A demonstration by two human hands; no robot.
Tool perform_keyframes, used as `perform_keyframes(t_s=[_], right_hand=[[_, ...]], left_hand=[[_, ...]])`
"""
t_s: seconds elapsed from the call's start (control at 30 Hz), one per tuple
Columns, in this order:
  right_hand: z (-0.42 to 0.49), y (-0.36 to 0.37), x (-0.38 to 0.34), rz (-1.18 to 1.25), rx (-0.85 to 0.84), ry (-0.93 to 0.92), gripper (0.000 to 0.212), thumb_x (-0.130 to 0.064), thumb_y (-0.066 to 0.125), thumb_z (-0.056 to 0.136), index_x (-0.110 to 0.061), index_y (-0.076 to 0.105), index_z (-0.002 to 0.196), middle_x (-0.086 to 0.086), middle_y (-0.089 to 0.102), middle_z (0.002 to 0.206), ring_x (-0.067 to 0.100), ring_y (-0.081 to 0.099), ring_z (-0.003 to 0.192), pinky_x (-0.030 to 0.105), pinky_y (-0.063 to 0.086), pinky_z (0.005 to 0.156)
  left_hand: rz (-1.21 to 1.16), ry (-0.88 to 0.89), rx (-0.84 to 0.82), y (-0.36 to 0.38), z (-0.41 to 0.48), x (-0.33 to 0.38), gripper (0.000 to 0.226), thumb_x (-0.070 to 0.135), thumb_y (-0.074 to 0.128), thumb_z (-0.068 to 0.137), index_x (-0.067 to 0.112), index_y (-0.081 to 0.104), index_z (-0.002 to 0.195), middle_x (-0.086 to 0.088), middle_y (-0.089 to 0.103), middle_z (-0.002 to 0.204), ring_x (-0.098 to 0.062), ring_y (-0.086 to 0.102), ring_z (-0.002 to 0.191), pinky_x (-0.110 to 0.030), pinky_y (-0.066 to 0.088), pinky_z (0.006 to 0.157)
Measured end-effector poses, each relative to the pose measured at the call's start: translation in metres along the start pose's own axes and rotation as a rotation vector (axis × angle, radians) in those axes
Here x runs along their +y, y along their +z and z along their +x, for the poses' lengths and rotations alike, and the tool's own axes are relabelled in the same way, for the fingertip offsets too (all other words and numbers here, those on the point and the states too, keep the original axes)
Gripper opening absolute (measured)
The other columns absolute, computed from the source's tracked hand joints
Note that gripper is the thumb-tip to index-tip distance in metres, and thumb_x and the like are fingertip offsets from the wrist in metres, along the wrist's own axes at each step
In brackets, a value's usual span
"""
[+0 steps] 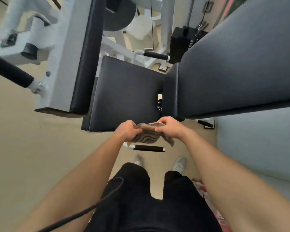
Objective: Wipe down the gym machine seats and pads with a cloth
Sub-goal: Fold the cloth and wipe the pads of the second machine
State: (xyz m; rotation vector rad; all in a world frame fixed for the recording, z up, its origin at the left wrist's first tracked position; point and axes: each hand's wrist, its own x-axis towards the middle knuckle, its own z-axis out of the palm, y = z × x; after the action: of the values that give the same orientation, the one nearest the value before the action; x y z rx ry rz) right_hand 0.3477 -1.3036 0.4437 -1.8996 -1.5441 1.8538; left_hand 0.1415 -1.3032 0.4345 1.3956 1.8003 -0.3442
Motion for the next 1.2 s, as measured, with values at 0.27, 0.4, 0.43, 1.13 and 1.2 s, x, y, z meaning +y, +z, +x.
perform_keyframes(t_s=[0.27,0.4,0.43,1.13,1.2], right_hand=[[0.098,-0.054,-0.089,0.296,0.391,-0.224,0.015,-0.021,0.056,0.098,-0.024,0.065,0.109,-0.01,0.064,0.094,0.006,0.061,0.091,0.021,0.05,0.074],[0.152,-0.064,-0.117,0.279,0.694,-0.323,0.015,-0.025,0.054,0.098,-0.023,0.065,0.108,-0.006,0.066,0.106,0.008,0.061,0.098,0.025,0.053,0.086],[0.166,-0.059,-0.115,0.236,0.741,-0.332,0.011,-0.025,0.054,0.097,-0.024,0.064,0.104,-0.006,0.064,0.107,0.009,0.06,0.1,0.026,0.052,0.086],[0.304,0.113,0.029,-0.536,0.37,-0.305,0.063,-0.043,0.024,0.105,-0.023,0.004,0.161,0.007,-0.006,0.169,0.026,-0.006,0.156,0.047,0.007,0.127],[0.336,0.103,0.021,-0.62,0.362,-0.327,0.062,-0.045,0.013,0.106,-0.025,-0.012,0.159,0.006,-0.022,0.166,0.022,-0.02,0.153,0.046,-0.002,0.126]], left_hand=[[-0.442,-0.033,0.591,-0.088,0.08,0.045,0.012,0.031,0.068,0.089,0.025,0.064,0.099,0.007,0.066,0.095,-0.014,0.062,0.089,-0.029,0.048,0.079],[-0.474,0.097,0.794,-0.129,0.117,0.063,0.014,0.016,0.067,0.085,0.023,0.056,0.088,0.011,0.058,0.083,-0.006,0.054,0.073,-0.009,0.038,0.059],[-0.398,0.119,0.833,-0.13,0.128,0.06,0.016,0.014,0.067,0.085,0.023,0.054,0.086,0.009,0.059,0.088,-0.008,0.054,0.076,-0.009,0.035,0.057],[0.462,0.164,0.579,0.024,0.242,-0.059,0.06,0.038,0.038,0.103,0.014,0.028,0.156,-0.014,0.021,0.165,-0.032,0.019,0.153,-0.048,0.024,0.122],[0.483,0.141,0.579,0.022,0.275,-0.06,0.061,0.04,0.027,0.106,0.018,0.011,0.161,-0.008,0.005,0.169,-0.026,0.004,0.156,-0.048,0.014,0.125]])
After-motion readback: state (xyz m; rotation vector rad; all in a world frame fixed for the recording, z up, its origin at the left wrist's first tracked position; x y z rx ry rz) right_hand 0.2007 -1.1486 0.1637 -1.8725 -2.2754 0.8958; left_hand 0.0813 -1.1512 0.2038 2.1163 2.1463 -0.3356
